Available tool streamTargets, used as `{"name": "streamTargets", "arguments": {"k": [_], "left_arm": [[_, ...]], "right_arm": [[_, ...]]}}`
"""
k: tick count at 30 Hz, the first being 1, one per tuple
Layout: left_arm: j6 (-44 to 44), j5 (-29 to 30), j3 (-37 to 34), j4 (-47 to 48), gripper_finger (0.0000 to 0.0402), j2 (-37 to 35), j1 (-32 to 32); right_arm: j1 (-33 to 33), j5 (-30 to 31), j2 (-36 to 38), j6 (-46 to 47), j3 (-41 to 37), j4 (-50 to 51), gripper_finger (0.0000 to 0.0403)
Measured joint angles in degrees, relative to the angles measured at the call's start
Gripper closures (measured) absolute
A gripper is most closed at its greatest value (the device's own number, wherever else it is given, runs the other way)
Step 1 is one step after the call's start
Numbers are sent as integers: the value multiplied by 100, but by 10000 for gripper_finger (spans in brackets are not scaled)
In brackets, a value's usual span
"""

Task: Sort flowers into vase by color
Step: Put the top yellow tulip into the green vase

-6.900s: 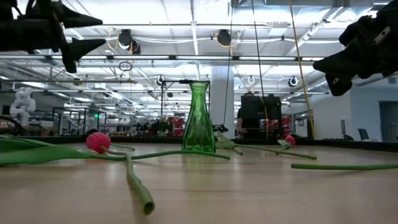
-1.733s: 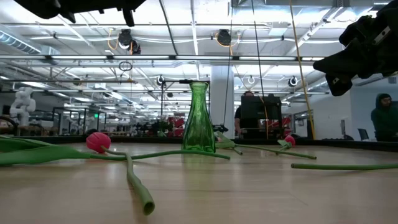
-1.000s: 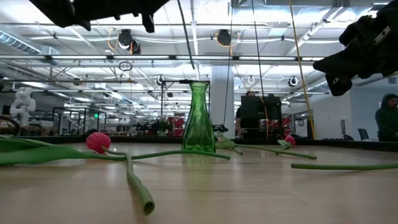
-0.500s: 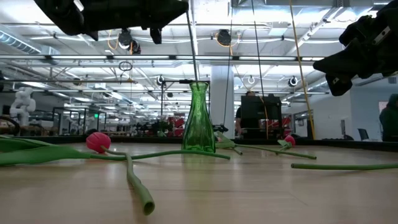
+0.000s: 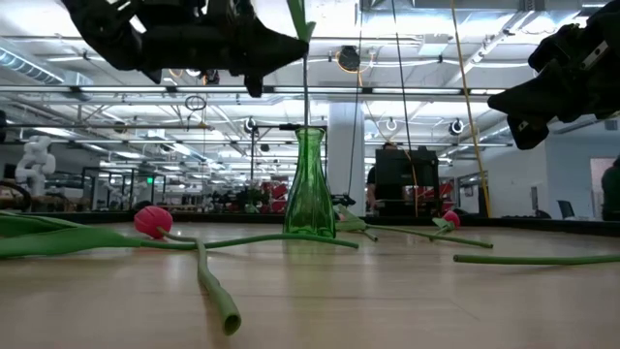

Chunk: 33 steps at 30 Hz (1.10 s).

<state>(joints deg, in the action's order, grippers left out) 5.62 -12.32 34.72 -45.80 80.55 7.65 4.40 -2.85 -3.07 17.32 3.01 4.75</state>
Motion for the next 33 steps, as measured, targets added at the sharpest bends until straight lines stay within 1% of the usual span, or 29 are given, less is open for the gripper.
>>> {"name": "streamTargets", "arguments": {"k": [4,12,14,17,21,27,29,31,33], "left_arm": [[3,0,0,-6,363,167,-88],[7,120,0,-2,361,239,-137],[236,156,0,0,360,239,-136],[889,162,0,3,353,239,-125],[1014,164,0,24,316,239,-125],[1006,164,0,20,234,239,-130],[1002,164,0,5,212,239,-130],[1036,164,0,23,199,235,-130],[1044,166,0,149,194,177,-130]], "right_arm": [[-2,1,-2,0,-1,0,399],[-1,1,-1,0,0,-1,399],[-2,1,0,0,-1,0,399],[-1,0,0,0,0,0,399],[-1,1,-1,0,-2,0,399],[-2,0,0,0,-2,0,399],[0,0,0,0,-1,0,399],[-2,0,-1,0,0,0,399],[0,0,-1,0,0,0,399]]}}
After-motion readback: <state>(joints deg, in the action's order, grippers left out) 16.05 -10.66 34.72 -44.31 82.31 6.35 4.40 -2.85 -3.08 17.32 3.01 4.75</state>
